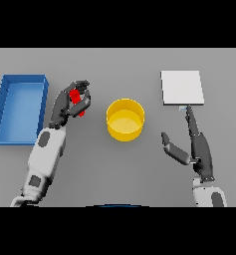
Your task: Pick up the red beaker and tilt it to pour out 1 green nut into yellow bowl. Pick up the yellow bowl and place it on the metallic measuring scale.
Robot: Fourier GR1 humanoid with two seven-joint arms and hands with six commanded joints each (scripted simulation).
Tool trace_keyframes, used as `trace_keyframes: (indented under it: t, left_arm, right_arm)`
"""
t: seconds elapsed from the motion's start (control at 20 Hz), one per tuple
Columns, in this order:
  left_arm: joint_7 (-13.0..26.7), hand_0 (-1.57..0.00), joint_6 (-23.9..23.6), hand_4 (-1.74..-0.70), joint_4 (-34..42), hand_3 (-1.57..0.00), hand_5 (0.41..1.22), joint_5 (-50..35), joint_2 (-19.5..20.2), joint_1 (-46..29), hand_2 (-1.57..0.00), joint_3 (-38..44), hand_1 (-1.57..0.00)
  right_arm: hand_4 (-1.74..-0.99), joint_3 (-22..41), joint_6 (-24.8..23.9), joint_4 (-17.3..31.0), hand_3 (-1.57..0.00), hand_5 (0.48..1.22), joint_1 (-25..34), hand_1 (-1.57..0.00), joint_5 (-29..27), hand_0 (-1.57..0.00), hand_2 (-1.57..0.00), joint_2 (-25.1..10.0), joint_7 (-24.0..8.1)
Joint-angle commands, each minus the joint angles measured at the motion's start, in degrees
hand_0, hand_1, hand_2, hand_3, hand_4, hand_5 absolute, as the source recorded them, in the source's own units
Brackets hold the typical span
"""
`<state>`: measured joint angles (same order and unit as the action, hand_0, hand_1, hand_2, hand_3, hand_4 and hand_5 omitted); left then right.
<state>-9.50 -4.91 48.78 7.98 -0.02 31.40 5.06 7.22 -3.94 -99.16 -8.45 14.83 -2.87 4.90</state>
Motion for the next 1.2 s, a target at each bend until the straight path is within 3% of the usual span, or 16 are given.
trace_keyframes:
  t: [0.0,0.15,0.35,0.65,0.9,1.05,1.15]
  left_arm:
    - [0.3,-0.66,-0.7,-1.50,-0.4,-0.72,0.941,0.6,0.0,0.4,-0.73,-0.2,-0.70]
    - [-0.9,-1.11,-0.7,-1.60,-2.9,-0.97,1.078,1.4,0.6,2.2,-1.14,-0.8,-1.12]
    - [0.7,-1.38,-0.3,-1.51,-2.1,-1.33,1.162,1.8,0.4,1.9,-1.40,-1.5,-1.39]
    - [-2.6,-1.52,-3.6,-1.68,1.1,-1.51,1.122,-1.4,-1.1,1.8,-1.52,-1.1,-1.52]
    - [2.1,-1.55,-3.4,-1.72,8.2,-1.55,1.114,1.3,1.8,2.1,-1.56,-6.0,-1.56]
    - [9.1,-1.56,-1.5,-1.73,10.8,-1.56,1.124,6.5,5.4,3.8,-1.56,-11.7,-1.56]
    - [11.2,-1.56,-0.3,-1.73,12.2,-1.56,1.122,8.6,7.0,4.0,-1.56,-14.5,-1.56]
  right_arm:
    - [-1.255,0.1,0.0,-0.5,0.00,0.644,-0.5,0.00,0.2,0.00,0.00,-0.2,0.3]
    - [-1.252,-0.3,0.4,-0.1,0.00,0.644,0.1,0.00,-0.5,0.00,0.00,-0.4,-0.1]
    - [-1.257,-0.7,0.4,-1.7,0.00,0.645,-0.7,0.00,-0.9,0.00,0.00,-0.8,-0.4]
    - [-1.258,-0.1,0.0,-1.3,0.00,0.646,-1.7,0.00,-0.2,0.00,0.00,-0.2,0.5]
    - [-1.262,-0.1,0.6,-1.1,0.00,0.658,-1.4,0.00,-0.4,0.00,0.00,-0.7,1.4]
    - [-1.253,0.4,0.0,-1.2,0.00,0.666,-1.4,0.00,0.9,0.00,0.00,-0.5,0.9]
    - [-1.256,0.4,-0.3,-1.3,0.00,0.674,-1.3,0.00,1.6,0.00,0.00,-0.8,0.1]
